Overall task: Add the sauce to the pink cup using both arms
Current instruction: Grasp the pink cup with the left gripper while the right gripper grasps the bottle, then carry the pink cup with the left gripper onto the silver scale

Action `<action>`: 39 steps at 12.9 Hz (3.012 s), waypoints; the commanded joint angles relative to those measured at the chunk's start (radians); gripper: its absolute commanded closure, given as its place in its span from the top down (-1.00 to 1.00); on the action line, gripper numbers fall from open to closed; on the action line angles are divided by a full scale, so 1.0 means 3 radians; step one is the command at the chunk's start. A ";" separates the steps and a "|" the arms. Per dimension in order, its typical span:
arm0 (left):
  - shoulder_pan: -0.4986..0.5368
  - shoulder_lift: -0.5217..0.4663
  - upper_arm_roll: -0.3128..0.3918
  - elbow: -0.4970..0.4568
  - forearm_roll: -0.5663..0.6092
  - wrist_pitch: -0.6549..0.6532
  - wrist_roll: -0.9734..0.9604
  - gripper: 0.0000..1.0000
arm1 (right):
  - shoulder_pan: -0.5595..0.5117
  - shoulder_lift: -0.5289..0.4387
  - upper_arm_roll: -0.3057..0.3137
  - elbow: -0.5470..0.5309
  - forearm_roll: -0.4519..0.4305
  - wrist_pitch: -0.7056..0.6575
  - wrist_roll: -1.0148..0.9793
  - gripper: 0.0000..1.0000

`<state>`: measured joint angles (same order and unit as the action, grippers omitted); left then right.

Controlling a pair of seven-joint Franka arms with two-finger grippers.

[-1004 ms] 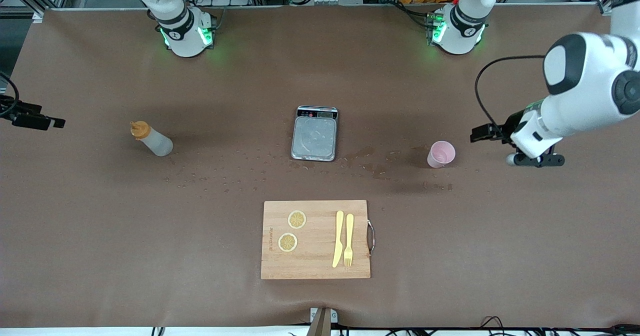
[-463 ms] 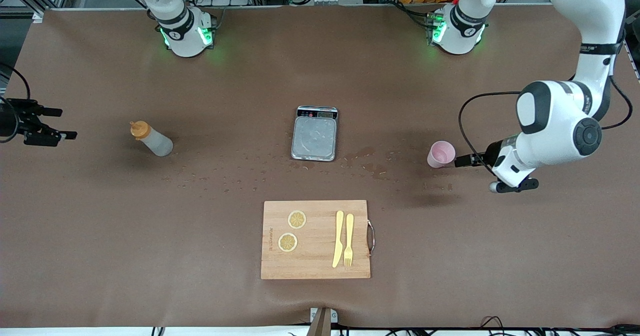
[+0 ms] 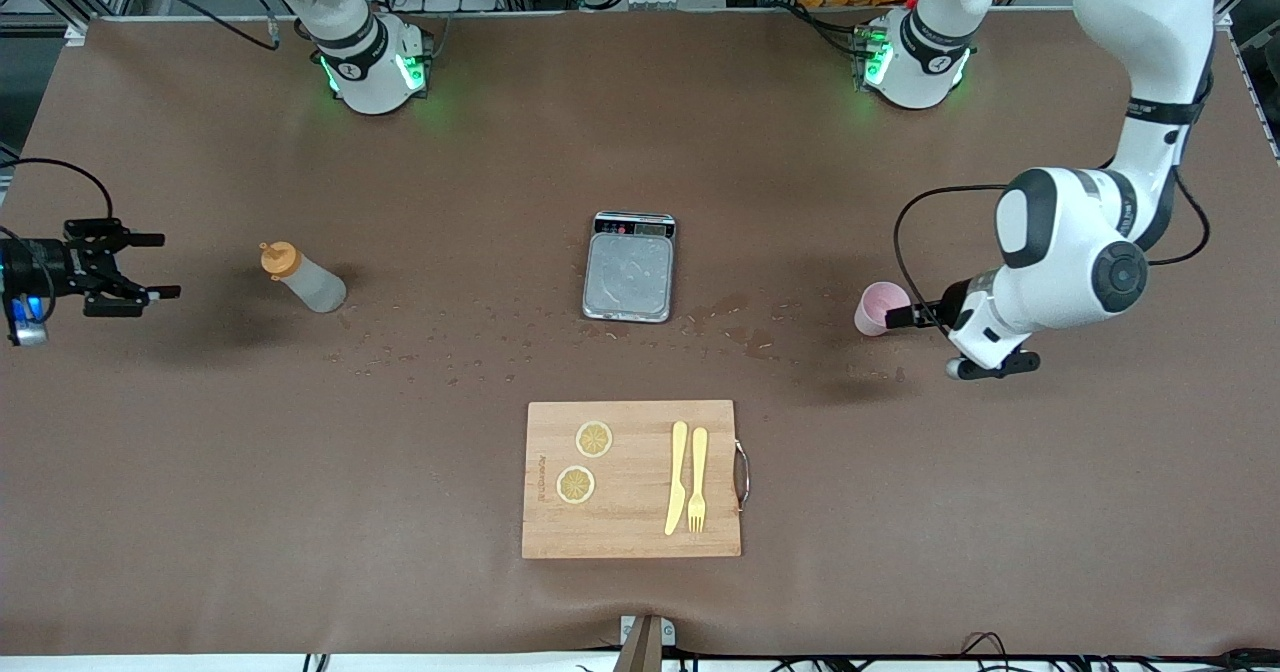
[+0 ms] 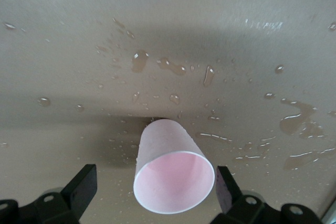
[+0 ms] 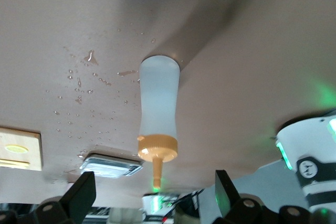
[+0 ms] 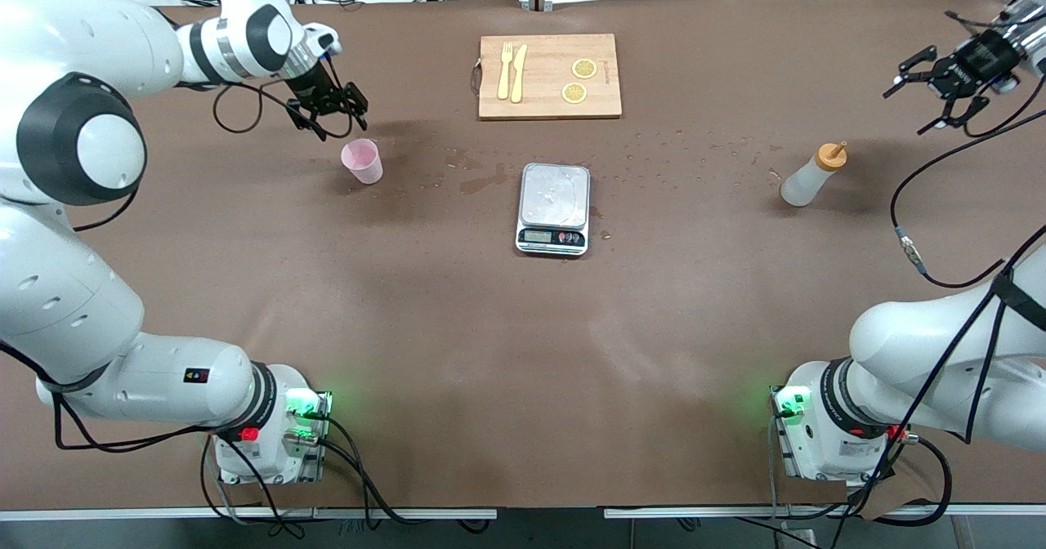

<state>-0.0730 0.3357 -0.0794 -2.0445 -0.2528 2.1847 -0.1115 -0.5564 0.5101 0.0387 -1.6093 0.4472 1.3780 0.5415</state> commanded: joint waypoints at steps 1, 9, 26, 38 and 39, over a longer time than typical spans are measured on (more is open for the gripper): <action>-0.0012 0.0016 0.0009 -0.0083 -0.0016 0.0071 -0.0017 1.00 | -0.0104 0.0288 0.0055 0.0077 0.0293 -0.0053 0.0372 1.00; 0.0008 0.0067 0.0014 -0.0216 0.0025 0.0076 0.0034 1.00 | -0.0242 0.0835 0.0055 0.0072 0.0621 -0.0063 0.0470 1.00; 0.0039 -0.0065 0.0009 -0.0139 0.0178 0.0168 0.0004 -1.00 | -0.0217 0.1286 0.0060 0.0052 0.0682 -0.0211 0.0046 1.00; 0.0013 -0.0311 -0.0700 0.0331 0.0009 0.0142 -0.1263 -1.00 | -0.0099 0.1281 0.0060 -0.0168 0.0876 -0.0114 -0.0102 1.00; -0.0022 -0.0301 -0.0808 0.0362 0.0019 0.0142 -0.1361 -1.00 | -0.0099 0.1281 0.0065 -0.0219 0.0882 -0.0099 -0.0138 1.00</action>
<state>-0.0737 0.2572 -0.2730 -1.9531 -0.2420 2.2370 -0.4623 -0.5759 0.8967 0.0557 -1.6381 0.6785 1.3358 0.5347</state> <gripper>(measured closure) 0.965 0.000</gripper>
